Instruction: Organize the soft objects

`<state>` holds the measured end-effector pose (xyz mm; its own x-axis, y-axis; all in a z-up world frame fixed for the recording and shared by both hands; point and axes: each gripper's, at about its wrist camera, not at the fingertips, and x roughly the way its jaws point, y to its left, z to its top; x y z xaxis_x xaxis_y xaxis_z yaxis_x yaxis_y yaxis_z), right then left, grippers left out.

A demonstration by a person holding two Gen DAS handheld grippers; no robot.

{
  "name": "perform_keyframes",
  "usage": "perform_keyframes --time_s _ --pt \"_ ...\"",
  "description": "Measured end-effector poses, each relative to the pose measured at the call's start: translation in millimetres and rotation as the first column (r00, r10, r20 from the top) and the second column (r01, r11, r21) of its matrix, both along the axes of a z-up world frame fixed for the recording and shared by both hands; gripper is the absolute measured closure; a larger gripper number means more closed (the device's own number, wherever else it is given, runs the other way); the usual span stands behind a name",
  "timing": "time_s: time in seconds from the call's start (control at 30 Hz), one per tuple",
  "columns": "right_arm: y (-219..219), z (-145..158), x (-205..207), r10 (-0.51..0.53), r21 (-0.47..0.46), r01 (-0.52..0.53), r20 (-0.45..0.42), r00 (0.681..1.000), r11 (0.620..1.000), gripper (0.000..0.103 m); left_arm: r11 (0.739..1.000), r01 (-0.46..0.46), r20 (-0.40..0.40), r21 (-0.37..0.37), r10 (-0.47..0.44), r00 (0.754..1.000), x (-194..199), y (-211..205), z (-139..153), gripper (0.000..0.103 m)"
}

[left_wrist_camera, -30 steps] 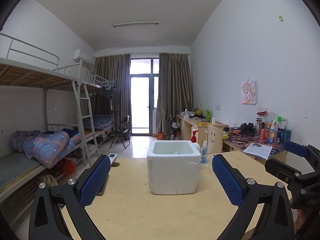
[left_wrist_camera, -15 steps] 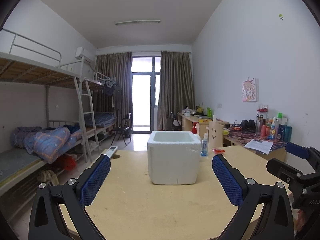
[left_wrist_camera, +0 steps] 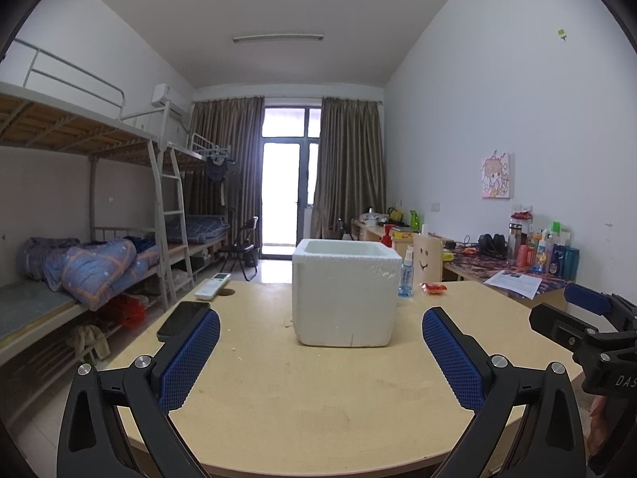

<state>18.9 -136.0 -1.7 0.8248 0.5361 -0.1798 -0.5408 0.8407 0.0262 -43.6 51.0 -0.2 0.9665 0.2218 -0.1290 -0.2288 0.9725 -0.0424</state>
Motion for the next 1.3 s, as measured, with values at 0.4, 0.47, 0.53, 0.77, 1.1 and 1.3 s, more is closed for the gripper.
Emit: perform_keyframes --time_s 0.4,0.47,0.53,0.77,1.1,1.3 --pt "2 -5 -4 0.016 -0.004 -0.016 -0.01 1.0 1.0 0.0 1.0 -0.001 -0.013 0.019 0.001 1.0 1 -5 -9 0.001" --pt "0 -5 -5 0.012 -0.002 -0.012 -0.01 1.0 1.0 0.0 1.0 -0.003 -0.013 0.024 0.004 1.0 1 -6 -8 0.001" --pt "-2 -5 -5 0.004 0.001 -0.004 -0.013 1.0 1.0 0.0 1.0 -0.005 -0.016 0.026 0.005 1.0 1 -6 -8 0.001" --pt "-3 -6 -4 -0.01 -0.002 0.01 -0.021 1.0 1.0 0.0 1.0 0.001 -0.018 0.029 0.0 1.0 2 -8 -10 0.001" --pt "-3 -7 -5 -0.013 -0.011 0.013 -0.019 1.0 1.0 0.0 1.0 0.002 -0.022 0.031 -0.001 1.0 4 -9 -12 0.001" --pt "-2 -7 -4 -0.012 -0.009 0.011 -0.021 1.0 1.0 0.0 0.999 0.009 -0.022 0.033 -0.009 1.0 5 -10 -14 0.001"
